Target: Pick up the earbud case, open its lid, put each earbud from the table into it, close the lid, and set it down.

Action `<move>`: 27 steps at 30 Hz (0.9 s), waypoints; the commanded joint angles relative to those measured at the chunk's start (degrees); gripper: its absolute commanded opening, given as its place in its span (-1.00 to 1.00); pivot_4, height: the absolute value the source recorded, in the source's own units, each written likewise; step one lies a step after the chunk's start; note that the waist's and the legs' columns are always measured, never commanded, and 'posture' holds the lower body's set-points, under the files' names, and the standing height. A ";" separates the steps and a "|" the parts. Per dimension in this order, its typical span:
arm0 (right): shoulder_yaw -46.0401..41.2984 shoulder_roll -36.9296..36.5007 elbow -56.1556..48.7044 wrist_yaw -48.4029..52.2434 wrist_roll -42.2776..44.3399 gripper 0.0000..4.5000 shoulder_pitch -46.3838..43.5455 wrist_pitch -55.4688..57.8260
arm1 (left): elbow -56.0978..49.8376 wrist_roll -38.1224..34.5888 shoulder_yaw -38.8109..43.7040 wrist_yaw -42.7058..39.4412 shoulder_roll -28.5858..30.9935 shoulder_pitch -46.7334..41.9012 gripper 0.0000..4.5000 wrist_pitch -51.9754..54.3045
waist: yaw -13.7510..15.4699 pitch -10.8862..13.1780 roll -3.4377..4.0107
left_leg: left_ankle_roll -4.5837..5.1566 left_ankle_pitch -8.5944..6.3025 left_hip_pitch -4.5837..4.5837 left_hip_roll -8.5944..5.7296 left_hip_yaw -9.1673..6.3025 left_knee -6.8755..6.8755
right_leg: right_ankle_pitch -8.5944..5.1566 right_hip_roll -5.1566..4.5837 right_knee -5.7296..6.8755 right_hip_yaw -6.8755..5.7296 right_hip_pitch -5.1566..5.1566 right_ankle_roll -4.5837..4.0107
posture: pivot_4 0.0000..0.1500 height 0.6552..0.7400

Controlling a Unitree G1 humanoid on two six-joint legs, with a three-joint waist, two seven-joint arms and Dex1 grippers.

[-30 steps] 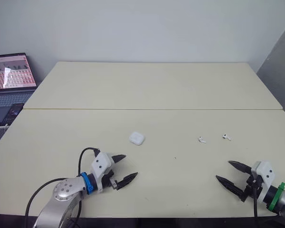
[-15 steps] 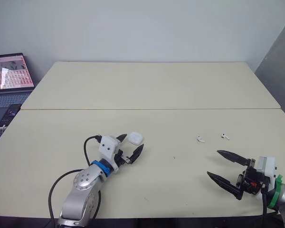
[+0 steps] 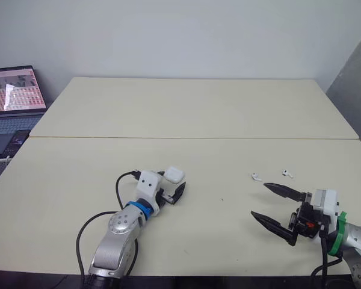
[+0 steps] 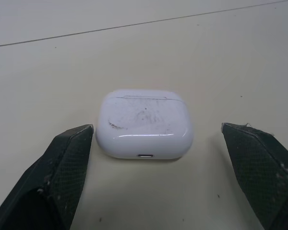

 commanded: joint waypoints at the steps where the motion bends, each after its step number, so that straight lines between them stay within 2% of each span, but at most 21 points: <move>1: -0.63 -0.48 -2.72 -0.54 0.51 0.99 -0.28 -0.07 | -0.49 0.88 0.26 0.90 0.14 -1.05 1.00 0.36 | 0.00 0.00 0.00 | 0.00 0.00 0.00 0.00 0.00 0.00 | 0.00 0.00 0.00 0.00 0.00 0.00 | 1.00 1.00; 3: -0.70 -0.69 -2.61 -0.47 0.74 0.99 -0.16 0.28 | -0.54 0.90 0.27 0.92 0.21 -1.14 1.00 0.90 | 0.01 0.00 0.00 | 0.00 0.00 0.00 0.00 0.01 0.00 | 0.00 0.00 0.00 0.02 0.00 0.00 | 1.00 1.00; 4: -0.80 -0.77 -2.48 -0.45 0.78 1.00 -0.07 0.37 | -0.66 0.76 0.31 0.82 0.18 -1.11 0.83 0.96 | 0.02 0.00 0.00 | 0.00 0.00 0.00 0.00 0.00 0.00 | 0.00 0.00 0.00 0.01 0.00 0.00 | 1.00 1.00; 9: -1.01 -0.88 -2.21 -0.46 0.67 1.00 -0.01 0.51 | -0.91 0.36 0.53 0.72 -0.05 -1.21 0.22 0.91 | 0.04 0.00 0.00 | 0.00 0.00 0.00 0.00 0.00 0.00 | 0.00 0.00 0.00 0.00 0.01 0.00 | 1.00 1.00; 14: -1.31 -0.70 -2.08 -5.79 0.87 1.00 -1.23 5.63 | -2.04 -0.85 -0.32 -0.48 -1.59 -2.23 0.23 -1.03 | 0.06 0.01 -0.01 | 0.00 0.00 -0.01 0.00 0.00 0.00 | 0.00 0.00 0.00 0.01 0.00 0.00 | 1.00 1.00; 21: -0.36 0.87 -8.68 -22.13 11.30 1.00 -7.16 24.70 | -2.29 -1.03 -5.27 -4.95 -4.54 -8.00 0.23 -6.04 | 0.08 0.01 -0.01 | -0.01 0.01 -0.09 -0.01 -0.01 0.04 | 0.00 0.00 0.03 0.00 -0.05 0.00 | 1.00 1.00; 25: -0.93 0.24 -10.06 -30.64 24.12 1.00 -12.74 37.42 | -0.87 -1.25 -8.35 -8.97 -5.31 -11.17 0.23 -9.46 | 0.04 0.01 -0.02 | -0.01 0.01 -0.15 -0.03 0.00 0.06 | 0.01 0.01 0.00 0.00 -0.08 0.02 | 1.00 1.00; 26: -1.42 0.08 -9.14 -35.00 29.31 1.00 -14.97 41.11 | -0.30 -1.32 -8.96 -9.92 -5.54 -11.89 0.23 -10.33 | 0.01 0.01 -0.02 | -0.01 0.01 -0.17 -0.02 -0.01 0.06 | 0.01 0.01 0.00 -0.01 -0.10 0.02 | 1.00 1.00; 27: -1.58 0.54 -7.11 -41.45 38.03 1.00 -17.44 43.38 | 0.41 -1.80 -9.38 -10.97 -5.97 -12.51 0.23 -11.15 | -0.10 0.01 -0.02 | 0.00 0.01 -0.19 -0.02 -0.03 0.05 | 0.01 0.02 0.00 -0.03 -0.12 0.02 | 1.00 1.00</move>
